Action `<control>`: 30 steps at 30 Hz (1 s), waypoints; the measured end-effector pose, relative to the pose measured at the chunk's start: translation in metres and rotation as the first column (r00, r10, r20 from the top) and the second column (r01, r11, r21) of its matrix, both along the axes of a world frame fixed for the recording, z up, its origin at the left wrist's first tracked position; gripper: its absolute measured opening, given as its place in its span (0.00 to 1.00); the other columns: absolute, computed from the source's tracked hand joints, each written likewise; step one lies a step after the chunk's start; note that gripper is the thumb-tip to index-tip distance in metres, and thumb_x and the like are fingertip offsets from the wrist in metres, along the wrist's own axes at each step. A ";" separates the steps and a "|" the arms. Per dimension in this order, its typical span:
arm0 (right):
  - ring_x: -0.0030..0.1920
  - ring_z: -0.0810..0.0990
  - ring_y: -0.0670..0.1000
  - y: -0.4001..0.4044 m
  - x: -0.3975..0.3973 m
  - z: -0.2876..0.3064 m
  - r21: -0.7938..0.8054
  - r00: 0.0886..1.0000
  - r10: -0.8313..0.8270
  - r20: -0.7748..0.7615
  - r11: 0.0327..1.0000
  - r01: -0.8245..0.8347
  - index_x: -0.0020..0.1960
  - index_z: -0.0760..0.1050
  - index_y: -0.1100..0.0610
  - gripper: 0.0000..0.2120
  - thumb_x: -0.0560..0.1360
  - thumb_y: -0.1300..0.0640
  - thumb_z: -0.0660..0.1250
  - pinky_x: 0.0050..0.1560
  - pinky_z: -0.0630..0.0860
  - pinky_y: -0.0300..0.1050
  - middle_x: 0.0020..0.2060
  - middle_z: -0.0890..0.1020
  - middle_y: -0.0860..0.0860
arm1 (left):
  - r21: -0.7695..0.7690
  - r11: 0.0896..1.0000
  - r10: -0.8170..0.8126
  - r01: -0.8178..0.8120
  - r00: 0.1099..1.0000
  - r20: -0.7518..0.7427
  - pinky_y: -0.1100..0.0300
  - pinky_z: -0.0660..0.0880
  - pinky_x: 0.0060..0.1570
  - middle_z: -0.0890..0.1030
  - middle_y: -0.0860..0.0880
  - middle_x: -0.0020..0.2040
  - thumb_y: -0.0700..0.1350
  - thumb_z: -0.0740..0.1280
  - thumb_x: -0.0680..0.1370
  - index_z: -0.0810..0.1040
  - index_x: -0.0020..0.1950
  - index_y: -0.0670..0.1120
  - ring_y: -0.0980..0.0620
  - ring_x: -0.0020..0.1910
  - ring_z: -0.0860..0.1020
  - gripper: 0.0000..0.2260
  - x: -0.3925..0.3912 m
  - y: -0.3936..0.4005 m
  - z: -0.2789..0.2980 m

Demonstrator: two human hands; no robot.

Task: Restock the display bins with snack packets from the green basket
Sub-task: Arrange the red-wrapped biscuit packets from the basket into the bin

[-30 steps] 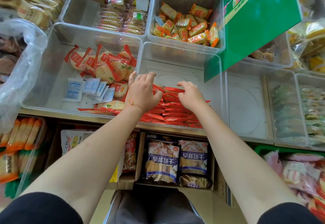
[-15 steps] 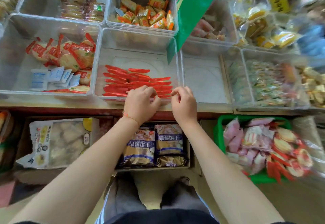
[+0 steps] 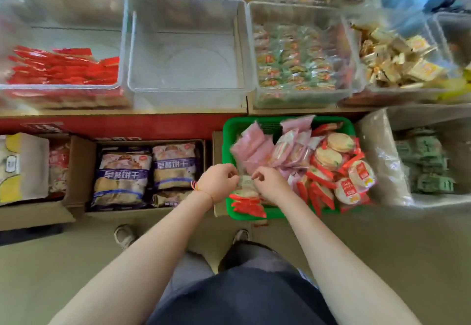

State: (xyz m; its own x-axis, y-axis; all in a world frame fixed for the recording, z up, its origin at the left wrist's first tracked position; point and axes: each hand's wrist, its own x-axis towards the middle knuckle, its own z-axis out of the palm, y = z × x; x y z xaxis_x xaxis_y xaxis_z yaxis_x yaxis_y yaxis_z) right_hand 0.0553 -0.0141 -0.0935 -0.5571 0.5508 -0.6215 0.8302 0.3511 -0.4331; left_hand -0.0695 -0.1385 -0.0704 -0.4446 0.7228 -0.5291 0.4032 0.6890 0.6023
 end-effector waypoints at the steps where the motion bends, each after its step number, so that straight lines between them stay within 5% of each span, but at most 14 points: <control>1: 0.51 0.79 0.55 0.003 0.015 -0.004 -0.042 1.000 0.021 0.015 0.999 -0.020 0.53 0.80 0.56 0.07 0.76 0.56 0.67 0.49 0.75 0.46 0.49 0.82 0.53 | -0.039 0.999 -0.016 0.017 1.000 0.014 0.56 0.74 0.54 0.82 0.47 0.55 0.46 0.64 0.77 0.81 0.56 0.48 0.46 0.56 0.78 0.10 0.018 0.004 -0.006; 4: 0.47 0.81 0.51 0.002 0.041 -0.019 -0.153 0.993 0.118 -0.027 0.981 -0.121 0.53 0.80 0.56 0.13 0.74 0.50 0.72 0.51 0.77 0.45 0.47 0.83 0.51 | -0.141 0.990 0.030 -0.029 1.000 0.006 0.57 0.69 0.62 0.77 0.44 0.61 0.46 0.65 0.77 0.78 0.63 0.47 0.45 0.63 0.74 0.15 0.051 0.004 -0.021; 9: 0.57 0.77 0.49 -0.003 0.045 -0.022 -0.256 0.977 0.199 -0.077 0.943 -0.213 0.65 0.75 0.54 0.30 0.67 0.47 0.79 0.59 0.74 0.44 0.57 0.79 0.49 | -0.214 0.959 0.170 -0.187 0.981 -0.095 0.52 0.68 0.66 0.74 0.43 0.62 0.46 0.66 0.76 0.77 0.65 0.47 0.43 0.65 0.72 0.17 0.063 -0.014 -0.026; 14: 0.48 0.76 0.47 -0.005 0.048 -0.020 -0.105 0.978 0.157 -0.138 0.980 -0.172 0.58 0.78 0.51 0.13 0.74 0.54 0.72 0.47 0.69 0.41 0.45 0.79 0.45 | -0.189 0.953 0.234 -0.238 0.971 -0.039 0.56 0.71 0.60 0.79 0.45 0.61 0.45 0.67 0.76 0.76 0.67 0.47 0.46 0.60 0.76 0.18 0.069 -0.023 -0.022; 24: 0.50 0.78 0.53 -0.017 0.049 -0.004 0.182 0.934 0.007 -0.357 0.981 0.063 0.50 0.80 0.55 0.04 0.77 0.56 0.68 0.50 0.75 0.49 0.47 0.81 0.51 | 0.014 0.907 0.416 -0.422 0.899 0.140 0.51 0.72 0.64 0.76 0.48 0.66 0.40 0.66 0.76 0.70 0.73 0.46 0.49 0.61 0.75 0.24 0.081 -0.031 -0.009; 27: 0.50 0.74 0.49 -0.023 0.055 0.018 0.148 0.868 -0.098 -0.487 0.970 0.193 0.52 0.80 0.56 0.04 0.78 0.59 0.67 0.50 0.71 0.34 0.50 0.74 0.50 | 0.079 0.855 0.477 -0.513 0.836 0.271 0.47 0.74 0.64 0.75 0.49 0.66 0.41 0.68 0.75 0.68 0.73 0.48 0.48 0.63 0.75 0.27 0.083 -0.039 -0.002; 30: 0.51 0.77 0.49 -0.035 0.065 0.044 -0.055 0.790 -0.277 -0.547 0.954 0.296 0.53 0.75 0.56 0.04 0.80 0.57 0.63 0.53 0.74 0.42 0.49 0.77 0.50 | 0.158 0.821 0.470 -0.548 0.808 0.357 0.48 0.74 0.64 0.75 0.51 0.66 0.52 0.71 0.70 0.68 0.73 0.52 0.51 0.64 0.74 0.32 0.087 -0.052 0.008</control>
